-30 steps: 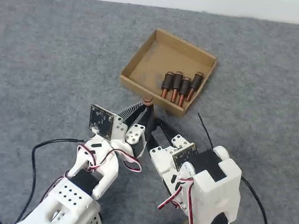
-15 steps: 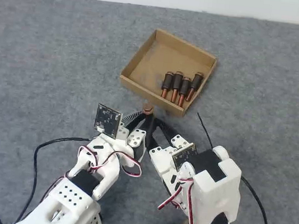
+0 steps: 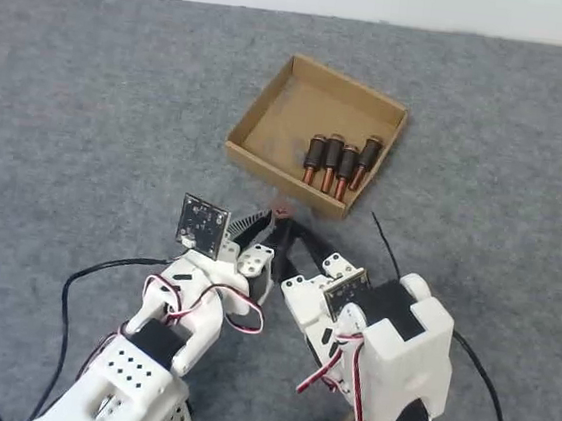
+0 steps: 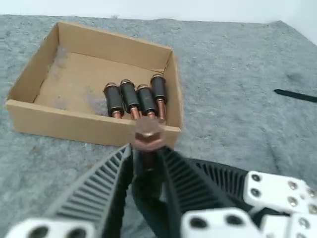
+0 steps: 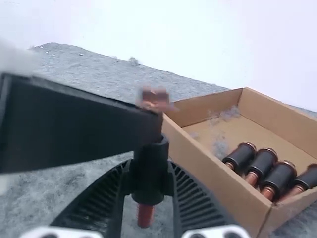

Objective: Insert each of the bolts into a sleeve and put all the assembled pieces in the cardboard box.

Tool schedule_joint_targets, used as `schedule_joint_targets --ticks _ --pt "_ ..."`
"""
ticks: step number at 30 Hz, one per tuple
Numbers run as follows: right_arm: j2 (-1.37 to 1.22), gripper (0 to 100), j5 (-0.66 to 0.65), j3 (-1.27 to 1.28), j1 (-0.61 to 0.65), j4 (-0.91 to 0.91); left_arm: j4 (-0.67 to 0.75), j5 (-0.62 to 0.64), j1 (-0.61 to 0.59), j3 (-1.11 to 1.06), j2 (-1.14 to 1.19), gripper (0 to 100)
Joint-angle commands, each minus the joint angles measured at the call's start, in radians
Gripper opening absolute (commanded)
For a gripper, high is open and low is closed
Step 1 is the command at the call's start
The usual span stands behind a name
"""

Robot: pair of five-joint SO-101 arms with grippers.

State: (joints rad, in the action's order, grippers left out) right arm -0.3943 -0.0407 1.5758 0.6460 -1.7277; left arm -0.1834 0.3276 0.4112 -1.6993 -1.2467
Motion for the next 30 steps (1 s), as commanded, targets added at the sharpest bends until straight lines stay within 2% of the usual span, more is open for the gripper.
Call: schedule_joint_targets --ticks 1,4,20,24,30 --pt "0.019 0.7 -0.015 0.028 -0.012 -0.031 -0.037 -0.005 0.002 0.015 -0.009 21" --pt "0.019 0.7 -0.015 0.028 -0.012 -0.031 -0.049 -0.005 0.002 0.015 -0.012 26" --pt "0.019 0.7 -0.015 0.018 -0.013 -0.031 -0.06 -0.006 -0.002 0.021 -0.018 26" --pt "0.018 0.7 -0.015 0.014 -0.015 -0.031 -0.069 -0.006 -0.015 0.021 -0.08 26" --pt "0.018 0.7 -0.017 0.014 -0.015 -0.031 -0.252 0.012 -0.129 0.041 -0.333 26"
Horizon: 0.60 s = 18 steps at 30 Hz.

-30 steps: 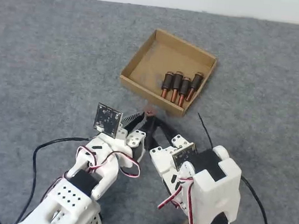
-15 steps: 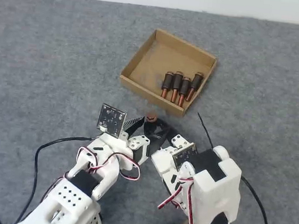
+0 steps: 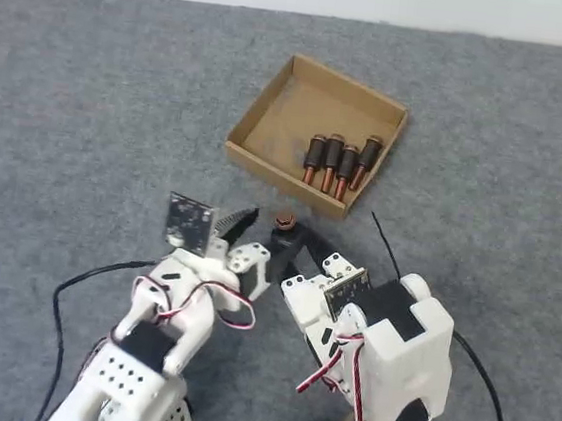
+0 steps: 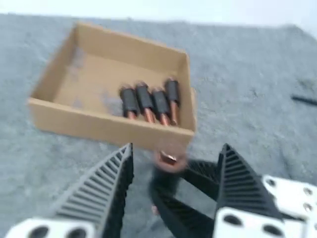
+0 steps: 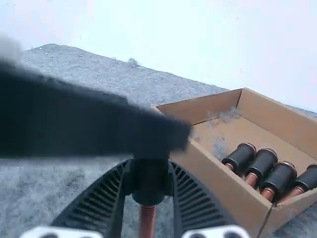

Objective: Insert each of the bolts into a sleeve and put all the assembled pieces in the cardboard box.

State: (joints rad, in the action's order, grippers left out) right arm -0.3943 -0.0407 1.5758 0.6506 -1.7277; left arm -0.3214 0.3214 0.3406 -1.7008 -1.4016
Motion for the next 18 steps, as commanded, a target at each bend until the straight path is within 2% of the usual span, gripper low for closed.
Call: schedule_joint_targets --ticks 1,5,7,18 --pt "0.018 0.7 -0.017 0.014 -0.019 -0.031 -0.153 0.038 -0.069 0.044 -0.23 25" --pt "0.018 0.7 -0.017 0.014 -0.019 -0.031 -0.281 0.054 -0.104 0.044 -0.436 11" --pt "0.018 0.7 -0.017 0.014 -0.019 -0.031 -0.281 0.054 -0.14 0.059 -0.43 1" --pt "0.018 0.7 -0.017 0.014 -0.019 -0.031 -0.273 0.054 -0.485 0.085 -0.422 3"
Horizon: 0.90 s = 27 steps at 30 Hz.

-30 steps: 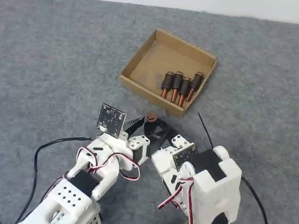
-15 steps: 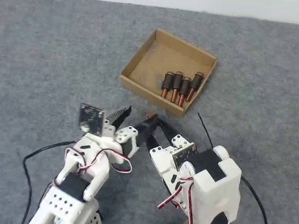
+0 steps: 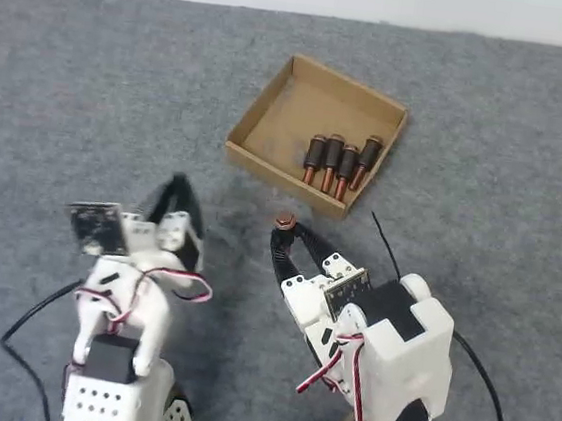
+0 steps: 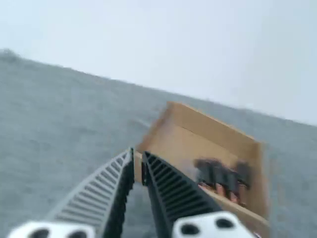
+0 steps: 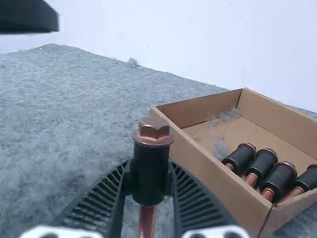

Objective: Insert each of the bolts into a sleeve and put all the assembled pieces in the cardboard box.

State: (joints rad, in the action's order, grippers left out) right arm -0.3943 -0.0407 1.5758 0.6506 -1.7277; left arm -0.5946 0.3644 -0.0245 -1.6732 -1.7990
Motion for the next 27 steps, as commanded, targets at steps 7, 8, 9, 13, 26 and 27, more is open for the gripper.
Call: schedule_joint_targets --ticks 7,8,9,13,26,27 --pt "0.018 0.7 -0.017 0.015 -0.019 -0.031 -0.252 -0.091 -0.256 0.061 -0.025 3" --pt "0.018 0.7 -0.017 0.015 -0.019 -0.031 -0.295 -0.14 -0.256 0.059 -0.025 3" --pt "0.018 0.7 -0.017 0.015 -0.019 -0.031 -0.341 -0.189 -0.256 0.058 -0.025 3" --pt "0.019 0.7 -0.017 0.015 -0.03 -0.031 -0.48 -0.336 -0.256 0.025 -0.025 3" --pt "0.019 0.7 -0.017 -0.213 -0.062 -0.03 -0.499 -0.358 -0.256 -0.012 -0.021 3" --pt "0.019 0.7 -0.018 -0.245 -0.062 -0.03 -0.499 -0.358 -0.256 -0.012 -0.021 3"
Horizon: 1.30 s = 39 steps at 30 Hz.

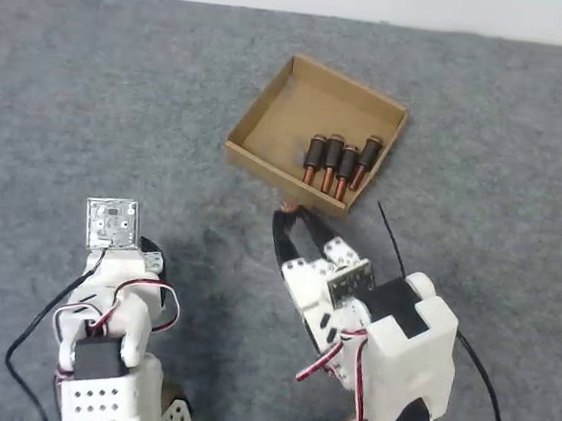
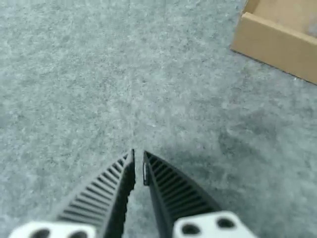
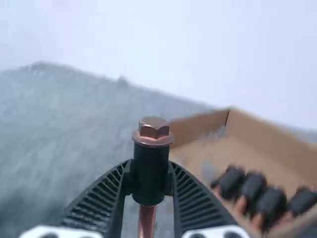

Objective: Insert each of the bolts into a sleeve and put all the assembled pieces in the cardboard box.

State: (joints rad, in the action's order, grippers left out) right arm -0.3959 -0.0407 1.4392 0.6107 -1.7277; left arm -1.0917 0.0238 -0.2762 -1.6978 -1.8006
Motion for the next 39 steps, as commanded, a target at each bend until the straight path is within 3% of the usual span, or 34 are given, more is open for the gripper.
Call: schedule_joint_targets --ticks 1,5,19,23,31,39 --pt "0.021 0.7 -0.018 -0.143 -0.022 -0.03 -0.002 -0.017 -0.005 0.013 -0.02 3" --pt "0.021 0.7 -0.018 -0.276 -0.022 0.051 -0.002 -0.017 -0.005 0.013 -0.02 3" --pt "0.022 0.7 -0.018 -0.779 -0.076 0.621 0.005 -0.017 0.0 0.013 -0.02 3" --pt "0.027 0.7 -0.015 -0.937 -0.122 0.866 0.005 -0.017 0.003 0.013 -0.02 3" --pt "0.082 0.7 -0.011 -1.203 -0.151 1.54 0.005 -0.018 0.003 0.013 -0.02 3" --pt "0.079 0.7 -0.011 -1.393 -0.151 1.971 0.005 -0.018 0.003 0.013 -0.02 3"
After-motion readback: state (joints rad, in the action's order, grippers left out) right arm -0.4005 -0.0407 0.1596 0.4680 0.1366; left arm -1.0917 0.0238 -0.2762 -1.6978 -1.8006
